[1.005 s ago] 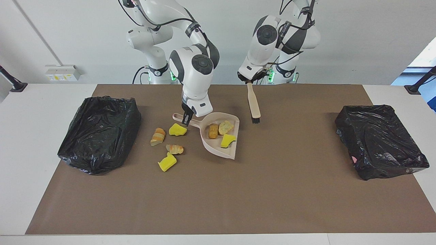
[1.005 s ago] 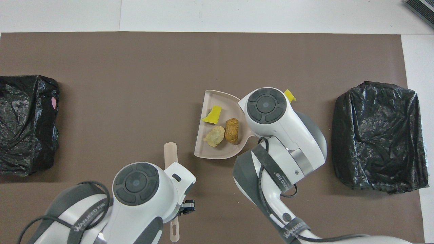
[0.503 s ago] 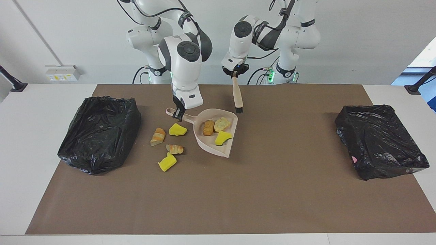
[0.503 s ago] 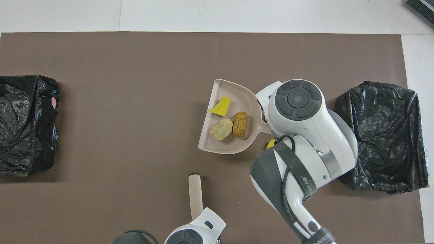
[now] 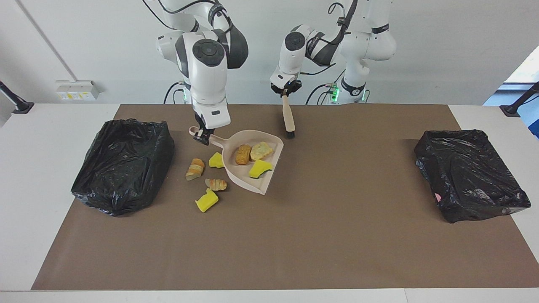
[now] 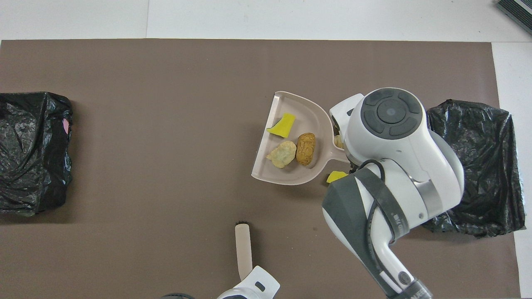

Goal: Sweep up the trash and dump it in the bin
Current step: 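Carry the loaded dustpan with the right gripper toward the trash bag, then tilt the dustpan over the trash bag with the right gripper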

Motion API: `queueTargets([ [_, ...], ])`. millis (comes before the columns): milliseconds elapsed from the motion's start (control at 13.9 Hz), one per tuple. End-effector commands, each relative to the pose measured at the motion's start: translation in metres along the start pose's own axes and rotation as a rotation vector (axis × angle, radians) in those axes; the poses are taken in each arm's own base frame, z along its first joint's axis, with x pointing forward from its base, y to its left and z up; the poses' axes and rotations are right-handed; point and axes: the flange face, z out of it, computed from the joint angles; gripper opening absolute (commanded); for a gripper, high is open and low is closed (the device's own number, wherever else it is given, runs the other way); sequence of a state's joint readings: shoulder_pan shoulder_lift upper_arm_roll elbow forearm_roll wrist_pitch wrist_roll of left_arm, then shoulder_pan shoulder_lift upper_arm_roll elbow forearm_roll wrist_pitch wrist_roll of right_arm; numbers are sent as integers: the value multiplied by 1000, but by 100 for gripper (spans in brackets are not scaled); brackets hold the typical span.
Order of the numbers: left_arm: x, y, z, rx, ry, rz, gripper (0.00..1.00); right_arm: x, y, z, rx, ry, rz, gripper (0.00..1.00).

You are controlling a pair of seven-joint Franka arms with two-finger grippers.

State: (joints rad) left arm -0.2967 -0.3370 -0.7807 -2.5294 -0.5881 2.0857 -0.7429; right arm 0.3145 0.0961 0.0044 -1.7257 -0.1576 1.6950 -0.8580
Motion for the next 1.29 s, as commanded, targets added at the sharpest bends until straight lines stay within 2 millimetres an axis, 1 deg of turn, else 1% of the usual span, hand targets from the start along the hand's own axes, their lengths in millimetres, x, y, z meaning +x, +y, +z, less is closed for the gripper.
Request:
queueTargets([
  [0, -6, -7, 0, -28, 23, -12, 0, -41, 18, -17, 29, 26, -4, 0],
  [287, -6, -7, 5, -28, 20, 3, 0, -112, 51, -22, 67, 22, 21, 0],
  [359, -6, -8, 5, -24, 14, 22, 2, -130, 59, -19, 73, 26, 28, 0],
  [431, -5, -8, 5, -22, 11, 52, 7, -149, 68, -14, 87, 35, 36, 0],
  [503, -4, -9, 5, -20, 6, 59, 13, -167, 75, -10, 105, 68, 35, 0],
  [575, -4, -9, 5, -19, 5, 59, 30, -188, 82, -6, 113, 80, 30, 0],
  [718, -5, -9, 5, -16, 1, 64, 41, -227, 93, 2, 121, 82, 26, 0],
  [790, -5, -10, 6, -13, -4, 66, 45, -253, 98, 6, 122, 78, 28, 0],
  [1005, -6, -13, 7, 7, -33, 85, 51, -307, 106, 16, 122, 54, 19, 0],
  [1221, -3, -13, 7, 3, -43, 121, 80, -359, 112, 22, 102, -12, -25, 0],
])
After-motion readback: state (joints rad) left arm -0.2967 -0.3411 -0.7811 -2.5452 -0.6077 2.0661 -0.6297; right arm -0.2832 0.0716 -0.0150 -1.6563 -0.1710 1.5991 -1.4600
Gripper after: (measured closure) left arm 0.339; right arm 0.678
